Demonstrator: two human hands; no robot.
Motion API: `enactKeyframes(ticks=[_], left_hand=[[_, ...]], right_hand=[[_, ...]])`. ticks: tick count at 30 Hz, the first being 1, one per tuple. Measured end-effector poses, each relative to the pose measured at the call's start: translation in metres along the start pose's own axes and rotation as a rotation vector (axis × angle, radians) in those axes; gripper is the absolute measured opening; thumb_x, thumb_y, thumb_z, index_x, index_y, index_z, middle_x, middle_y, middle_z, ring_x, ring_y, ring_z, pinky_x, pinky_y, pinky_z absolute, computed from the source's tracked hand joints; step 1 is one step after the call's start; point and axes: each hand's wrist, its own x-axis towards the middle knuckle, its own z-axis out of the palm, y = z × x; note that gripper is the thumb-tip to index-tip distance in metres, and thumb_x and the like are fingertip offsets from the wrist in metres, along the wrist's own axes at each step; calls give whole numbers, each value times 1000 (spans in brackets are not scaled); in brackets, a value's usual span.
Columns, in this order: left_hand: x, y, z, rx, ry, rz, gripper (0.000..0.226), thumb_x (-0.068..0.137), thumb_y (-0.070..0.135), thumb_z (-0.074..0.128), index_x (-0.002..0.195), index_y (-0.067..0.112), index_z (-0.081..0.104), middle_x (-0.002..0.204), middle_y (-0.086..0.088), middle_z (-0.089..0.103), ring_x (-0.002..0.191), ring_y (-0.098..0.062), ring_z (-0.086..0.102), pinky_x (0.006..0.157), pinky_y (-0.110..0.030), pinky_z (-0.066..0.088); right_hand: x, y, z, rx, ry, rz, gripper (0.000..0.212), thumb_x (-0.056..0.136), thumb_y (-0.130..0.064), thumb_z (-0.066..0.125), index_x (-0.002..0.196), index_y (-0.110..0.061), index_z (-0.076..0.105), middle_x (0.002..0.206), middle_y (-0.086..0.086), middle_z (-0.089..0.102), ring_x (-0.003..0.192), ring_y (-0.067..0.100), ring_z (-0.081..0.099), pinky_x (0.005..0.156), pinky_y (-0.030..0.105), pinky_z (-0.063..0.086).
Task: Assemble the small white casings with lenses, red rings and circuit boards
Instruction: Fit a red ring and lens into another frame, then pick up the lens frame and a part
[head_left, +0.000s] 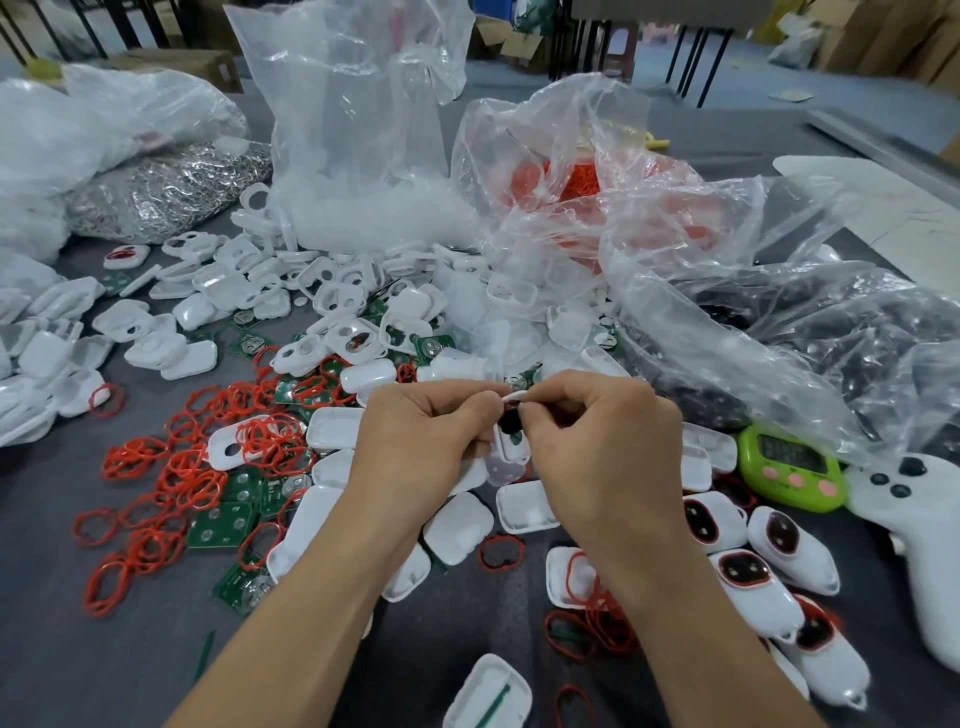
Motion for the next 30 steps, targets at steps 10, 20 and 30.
enactKeyframes(ticks=[10,20,30], left_hand=[[-3,3,0,2,8,4,21,86,8,73,82,26,84,76,-10,78,63,-15,66,67,-31,59],[-7,7,3,60,72,87,24,76,11,78,77,34,83,72,7,78,66,-3,73,56,-14,52],[-12,4,4,225,227,134,34,77,5,79,72,39,80,66,18,74,64,0,72,61,-18,58]], right_hand=[[-3,-1,2,13,5,36,4,81,-26,83,79,-27,80,67,-12,72,67,11,68,69,34,56],[3,2,2,250,-133,207,8,87,-25,79,80,-27,76,67,-16,73,62,2,69,58,21,54],[3,5,11,248,-263,171,17,91,-20,71,74,-26,71,60,-10,70,54,6,67,53,23,52]])
